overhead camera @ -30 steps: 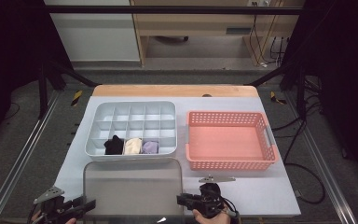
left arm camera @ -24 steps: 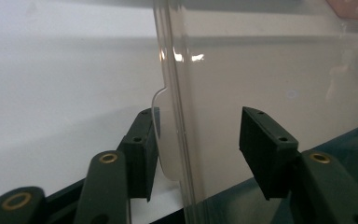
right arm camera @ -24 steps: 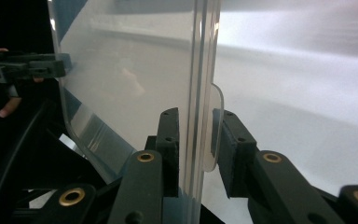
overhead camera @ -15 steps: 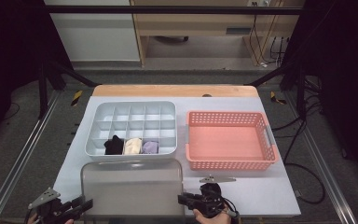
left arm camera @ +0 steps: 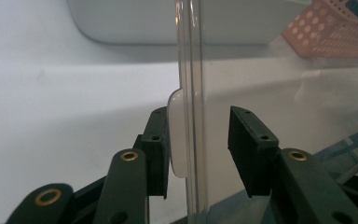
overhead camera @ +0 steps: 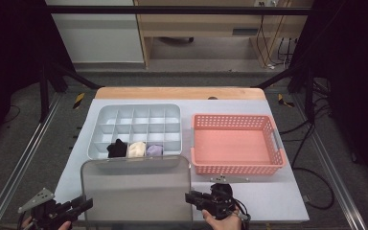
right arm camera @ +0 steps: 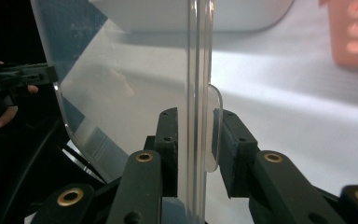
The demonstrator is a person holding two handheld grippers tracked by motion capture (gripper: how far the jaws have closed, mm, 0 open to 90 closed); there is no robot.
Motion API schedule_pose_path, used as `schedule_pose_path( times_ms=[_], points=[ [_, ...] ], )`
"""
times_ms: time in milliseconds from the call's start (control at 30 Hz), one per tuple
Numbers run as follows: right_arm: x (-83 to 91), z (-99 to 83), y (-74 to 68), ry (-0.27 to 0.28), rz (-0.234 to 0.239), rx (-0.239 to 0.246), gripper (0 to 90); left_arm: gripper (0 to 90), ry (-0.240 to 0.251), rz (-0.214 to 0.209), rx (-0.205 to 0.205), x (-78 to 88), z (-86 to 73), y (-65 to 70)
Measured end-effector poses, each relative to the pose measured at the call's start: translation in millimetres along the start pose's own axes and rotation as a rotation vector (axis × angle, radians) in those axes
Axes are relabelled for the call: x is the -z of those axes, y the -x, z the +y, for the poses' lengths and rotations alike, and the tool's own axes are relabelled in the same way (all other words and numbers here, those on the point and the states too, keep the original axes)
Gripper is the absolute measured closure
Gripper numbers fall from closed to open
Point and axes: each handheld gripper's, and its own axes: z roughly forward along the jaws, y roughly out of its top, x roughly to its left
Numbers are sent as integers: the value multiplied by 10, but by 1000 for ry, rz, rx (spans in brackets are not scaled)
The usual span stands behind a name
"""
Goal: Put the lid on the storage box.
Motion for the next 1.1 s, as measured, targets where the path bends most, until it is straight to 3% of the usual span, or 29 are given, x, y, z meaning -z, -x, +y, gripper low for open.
schedule_pose_path(
  times_ms=[533,1100],
  points=[
    [111,363,-95,98,4,67,713,599,89,7,-55,85,455,61],
    [158,712,-94,183,-44,105,698,598,153,6,-105,-33,924,73]
  ],
)
